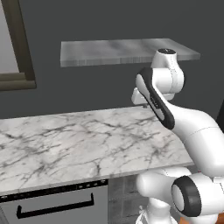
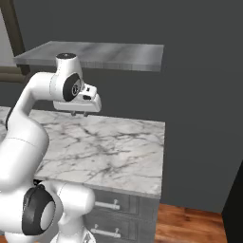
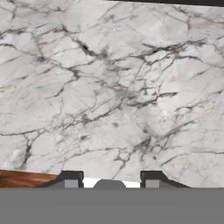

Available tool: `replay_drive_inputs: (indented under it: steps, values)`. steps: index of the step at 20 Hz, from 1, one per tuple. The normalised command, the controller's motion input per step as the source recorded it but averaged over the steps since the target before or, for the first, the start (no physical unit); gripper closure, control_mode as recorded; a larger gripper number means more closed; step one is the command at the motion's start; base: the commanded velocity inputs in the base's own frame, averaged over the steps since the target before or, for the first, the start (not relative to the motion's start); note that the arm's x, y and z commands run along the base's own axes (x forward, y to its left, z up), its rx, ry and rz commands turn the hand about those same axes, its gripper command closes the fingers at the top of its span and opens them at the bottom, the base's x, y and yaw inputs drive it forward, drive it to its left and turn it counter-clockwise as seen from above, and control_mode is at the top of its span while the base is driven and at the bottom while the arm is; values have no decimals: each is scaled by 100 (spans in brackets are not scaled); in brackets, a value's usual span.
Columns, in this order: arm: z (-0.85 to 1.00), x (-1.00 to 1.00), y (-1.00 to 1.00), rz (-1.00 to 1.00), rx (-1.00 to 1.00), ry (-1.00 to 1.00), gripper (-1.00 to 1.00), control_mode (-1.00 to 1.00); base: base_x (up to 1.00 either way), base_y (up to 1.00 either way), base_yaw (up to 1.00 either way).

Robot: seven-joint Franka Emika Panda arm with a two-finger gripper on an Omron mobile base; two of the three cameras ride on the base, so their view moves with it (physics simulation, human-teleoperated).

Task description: Navigate to the stove.

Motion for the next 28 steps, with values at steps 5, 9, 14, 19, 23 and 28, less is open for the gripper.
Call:
replay_drive_inputs:
  steps: [5, 9, 14, 19, 23, 28]
  values:
    - [0, 0, 0, 0, 0, 0, -100, 100, 0, 0, 0]
    - [0, 0, 0, 0, 0, 0, -100, 100, -50, 0, 3]
    - [0, 0, 0, 0, 0, 0, -100, 100, -95, -6, 15]
    - [0, 0, 0, 0, 0, 0, -100, 100, -53, 64, 71]
    - [0, 0, 0, 0, 0, 0, -100, 100, -19, 71, 78]
    - [0, 0, 0, 0, 0, 0, -100, 100, -2, 60, 74]
